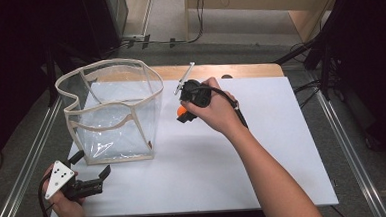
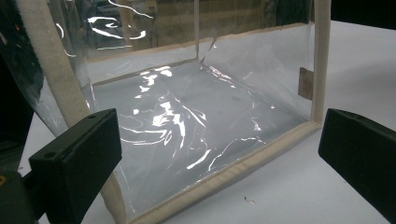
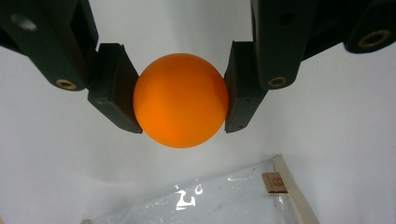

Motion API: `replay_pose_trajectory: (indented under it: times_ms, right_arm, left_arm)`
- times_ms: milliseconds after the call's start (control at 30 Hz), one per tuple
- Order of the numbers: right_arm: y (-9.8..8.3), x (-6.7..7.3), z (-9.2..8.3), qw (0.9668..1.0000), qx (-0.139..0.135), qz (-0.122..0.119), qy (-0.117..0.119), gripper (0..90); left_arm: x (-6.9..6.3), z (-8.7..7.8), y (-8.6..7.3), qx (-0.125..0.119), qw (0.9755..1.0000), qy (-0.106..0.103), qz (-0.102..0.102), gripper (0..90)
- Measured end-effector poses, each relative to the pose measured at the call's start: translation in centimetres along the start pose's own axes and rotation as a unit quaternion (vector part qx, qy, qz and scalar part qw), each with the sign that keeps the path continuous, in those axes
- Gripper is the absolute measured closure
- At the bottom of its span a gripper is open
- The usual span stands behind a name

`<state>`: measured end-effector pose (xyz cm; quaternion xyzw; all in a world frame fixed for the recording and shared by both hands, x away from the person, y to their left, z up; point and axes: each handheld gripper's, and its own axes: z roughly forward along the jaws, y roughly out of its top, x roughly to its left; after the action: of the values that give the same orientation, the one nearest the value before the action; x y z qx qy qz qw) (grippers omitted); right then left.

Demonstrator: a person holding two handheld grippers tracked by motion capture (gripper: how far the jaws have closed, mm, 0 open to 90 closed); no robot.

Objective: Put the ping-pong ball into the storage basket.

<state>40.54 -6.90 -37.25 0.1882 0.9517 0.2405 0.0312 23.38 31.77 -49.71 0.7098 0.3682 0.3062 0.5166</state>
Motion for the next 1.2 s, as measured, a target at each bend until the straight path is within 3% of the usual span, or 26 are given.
replay_pose_trajectory:
  times_ms: [1200]
  right_arm:
    - [2.8,0.9,-3.4,0.9995,-0.003,-0.028,0.01,47.6]
  left_arm:
    - [0.0,0.0,0.0,-0.001,1.0,-0.001,0.0,0.0]
